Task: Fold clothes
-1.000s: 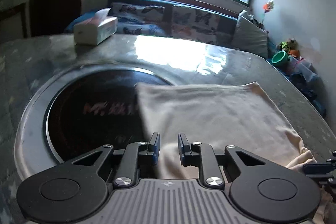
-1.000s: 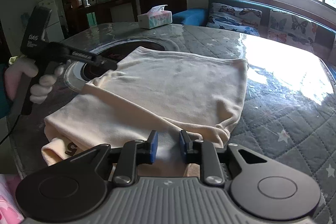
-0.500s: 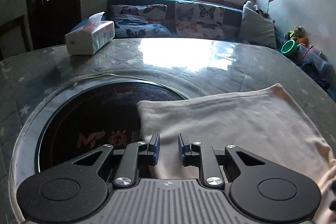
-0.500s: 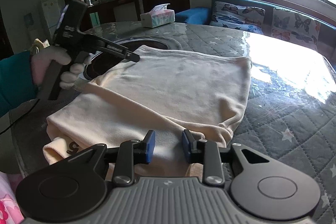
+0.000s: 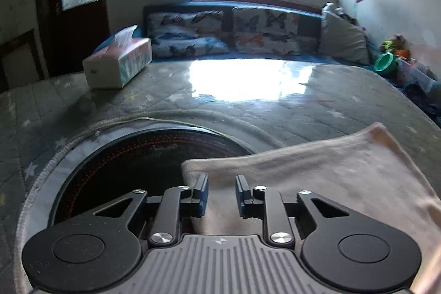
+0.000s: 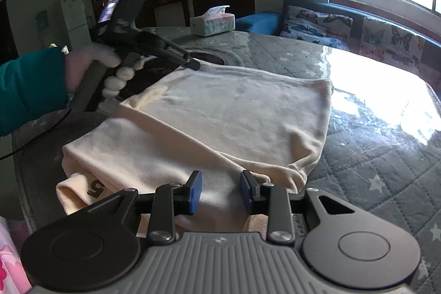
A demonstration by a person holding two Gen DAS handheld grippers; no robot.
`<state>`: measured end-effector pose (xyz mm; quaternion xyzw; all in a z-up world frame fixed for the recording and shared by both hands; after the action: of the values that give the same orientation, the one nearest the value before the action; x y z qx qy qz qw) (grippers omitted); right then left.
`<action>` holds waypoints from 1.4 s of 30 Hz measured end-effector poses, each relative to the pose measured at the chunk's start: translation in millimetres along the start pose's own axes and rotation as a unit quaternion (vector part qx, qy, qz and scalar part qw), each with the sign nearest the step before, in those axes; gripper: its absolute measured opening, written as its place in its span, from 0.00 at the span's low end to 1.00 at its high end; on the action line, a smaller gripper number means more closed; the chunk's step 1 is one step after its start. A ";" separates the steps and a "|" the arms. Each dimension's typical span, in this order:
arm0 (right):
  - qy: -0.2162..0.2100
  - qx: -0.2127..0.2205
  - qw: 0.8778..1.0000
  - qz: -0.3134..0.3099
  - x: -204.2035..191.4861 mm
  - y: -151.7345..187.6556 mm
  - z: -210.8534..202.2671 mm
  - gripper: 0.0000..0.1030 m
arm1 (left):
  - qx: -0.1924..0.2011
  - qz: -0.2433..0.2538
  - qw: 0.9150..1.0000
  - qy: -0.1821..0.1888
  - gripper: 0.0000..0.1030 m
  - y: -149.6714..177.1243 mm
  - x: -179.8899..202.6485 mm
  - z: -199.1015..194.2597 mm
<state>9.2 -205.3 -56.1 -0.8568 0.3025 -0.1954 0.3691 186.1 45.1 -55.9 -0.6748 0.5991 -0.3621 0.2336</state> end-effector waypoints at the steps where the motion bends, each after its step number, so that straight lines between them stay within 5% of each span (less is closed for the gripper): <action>1: 0.000 0.000 1.000 -0.003 -0.9 0.1 -1.0 0.30 | 0.004 0.013 1.000 0.007 0.25 4.7 3.3 -11.4; 11: 0.015 0.006 0.999 -0.050 -13.8 2.9 -19.9 0.29 | -0.006 0.123 0.989 0.080 0.25 91.1 42.5 -122.4; 17: 0.033 -0.009 0.997 -0.062 -12.4 13.2 -21.5 0.26 | -0.023 0.159 0.982 0.096 0.26 136.6 58.0 -139.6; 26: 0.051 0.023 0.998 -0.043 -6.1 -5.9 -22.0 0.25 | -0.013 0.149 0.984 0.094 0.26 140.4 55.4 -142.1; 31: 0.083 0.001 0.996 -0.027 14.2 -2.3 -4.9 0.25 | -0.014 0.147 0.984 0.096 0.27 142.0 53.6 -143.0; 33: 0.089 -0.009 0.995 -0.037 14.7 1.4 -1.0 0.07 | -0.015 0.147 0.984 0.097 0.26 142.4 53.4 -143.0; 42: 0.108 0.005 0.994 -0.027 19.8 2.3 -1.7 0.08 | -0.016 0.146 0.984 0.099 0.29 142.9 53.0 -143.8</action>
<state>22.1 -220.5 -54.5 -0.8365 0.3164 -0.2985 0.3334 -14.7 -14.4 -61.5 -0.5443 0.7174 -0.3792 0.2130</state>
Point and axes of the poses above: each gripper's, at about its wrist camera, not at the fingertips, and z roughly the way its jaws point, x to its right, y to its underside, the point moved 7 cm from there along z, roughly the way its jaws point, and after that the axes turned 14 degrees about -z, right-handed, at the moved point
